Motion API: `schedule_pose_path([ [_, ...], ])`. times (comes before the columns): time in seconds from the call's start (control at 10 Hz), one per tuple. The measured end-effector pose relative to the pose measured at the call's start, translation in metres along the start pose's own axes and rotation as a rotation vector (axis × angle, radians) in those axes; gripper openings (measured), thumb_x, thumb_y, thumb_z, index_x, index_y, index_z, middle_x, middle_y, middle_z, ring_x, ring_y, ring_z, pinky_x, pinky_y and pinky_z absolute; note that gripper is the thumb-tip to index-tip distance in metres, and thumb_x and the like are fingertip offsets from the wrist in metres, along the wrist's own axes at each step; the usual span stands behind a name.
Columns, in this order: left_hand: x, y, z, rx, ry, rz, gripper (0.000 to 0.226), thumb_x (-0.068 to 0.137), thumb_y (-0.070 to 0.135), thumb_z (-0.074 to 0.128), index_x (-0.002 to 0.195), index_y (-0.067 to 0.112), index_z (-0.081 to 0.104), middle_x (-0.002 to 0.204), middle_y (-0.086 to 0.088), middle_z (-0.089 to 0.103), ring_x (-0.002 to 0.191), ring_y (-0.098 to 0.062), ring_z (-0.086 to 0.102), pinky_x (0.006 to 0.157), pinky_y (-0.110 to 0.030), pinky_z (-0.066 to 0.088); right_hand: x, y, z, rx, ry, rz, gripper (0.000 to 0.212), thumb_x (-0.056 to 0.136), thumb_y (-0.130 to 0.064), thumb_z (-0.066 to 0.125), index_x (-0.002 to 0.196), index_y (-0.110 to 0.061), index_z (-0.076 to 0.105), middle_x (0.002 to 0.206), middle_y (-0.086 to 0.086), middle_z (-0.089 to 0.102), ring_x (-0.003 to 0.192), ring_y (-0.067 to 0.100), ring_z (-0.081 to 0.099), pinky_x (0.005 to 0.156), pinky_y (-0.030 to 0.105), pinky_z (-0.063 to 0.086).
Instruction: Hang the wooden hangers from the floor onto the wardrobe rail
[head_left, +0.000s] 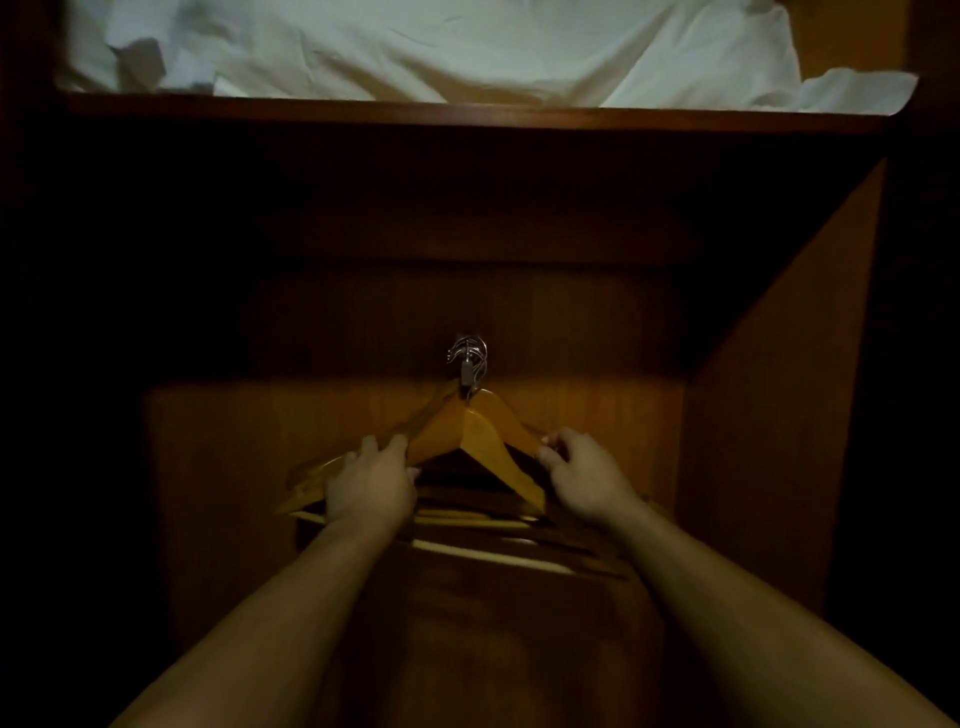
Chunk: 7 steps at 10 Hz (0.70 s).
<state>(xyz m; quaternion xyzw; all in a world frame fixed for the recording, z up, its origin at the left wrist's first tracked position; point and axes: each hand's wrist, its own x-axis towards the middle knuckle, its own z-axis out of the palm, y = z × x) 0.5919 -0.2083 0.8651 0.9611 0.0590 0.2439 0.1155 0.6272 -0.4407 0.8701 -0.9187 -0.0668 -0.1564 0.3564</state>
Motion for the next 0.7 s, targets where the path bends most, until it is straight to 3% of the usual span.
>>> schedule_pose_path([
  [0.2, 0.001, 0.001, 0.007, 0.008, -0.089, -0.049, 0.055, 0.102, 0.041, 0.045, 0.152, 0.028, 0.027, 0.136, -0.012, 0.042, 0.123, -0.030, 0.048, 0.091, -0.045, 0.050, 0.000, 0.010, 0.006, 0.029, -0.035, 0.016, 0.021, 0.101, -0.036, 0.050, 0.120, -0.029, 0.057, 0.109, -0.004, 0.063, 0.105, 0.021, 0.061, 0.098, 0.053, 0.048],
  [0.3, 0.001, 0.006, 0.005, 0.031, -0.123, -0.096, 0.056, 0.101, 0.043, 0.045, 0.151, 0.024, 0.028, 0.136, -0.012, 0.040, 0.124, -0.032, 0.046, 0.093, -0.047, 0.048, 0.000, 0.008, 0.005, 0.014, -0.048, 0.022, 0.020, 0.100, -0.036, 0.052, 0.118, -0.030, 0.058, 0.105, -0.004, 0.063, 0.099, 0.022, 0.062, 0.094, 0.053, 0.051],
  [0.5, -0.001, 0.010, 0.004, 0.027, -0.181, -0.175, 0.070, 0.098, 0.049, 0.046, 0.157, 0.024, 0.017, 0.152, -0.015, 0.028, 0.138, -0.036, 0.033, 0.106, -0.051, 0.039, -0.006, 0.008, 0.006, -0.062, -0.031, 0.008, 0.042, 0.089, -0.050, 0.054, 0.126, -0.030, 0.057, 0.119, -0.001, 0.062, 0.108, 0.024, 0.060, 0.096, 0.051, 0.050],
  [0.7, -0.006, 0.007, -0.002, 0.045, -0.163, -0.165, 0.079, 0.090, 0.056, 0.057, 0.154, 0.026, 0.021, 0.154, -0.015, 0.029, 0.141, -0.036, 0.031, 0.109, -0.053, 0.036, -0.012, 0.015, -0.003, -0.110, 0.054, 0.022, 0.041, 0.092, -0.050, 0.056, 0.125, -0.024, 0.056, 0.121, 0.002, 0.059, 0.110, 0.024, 0.058, 0.096, 0.048, 0.051],
])
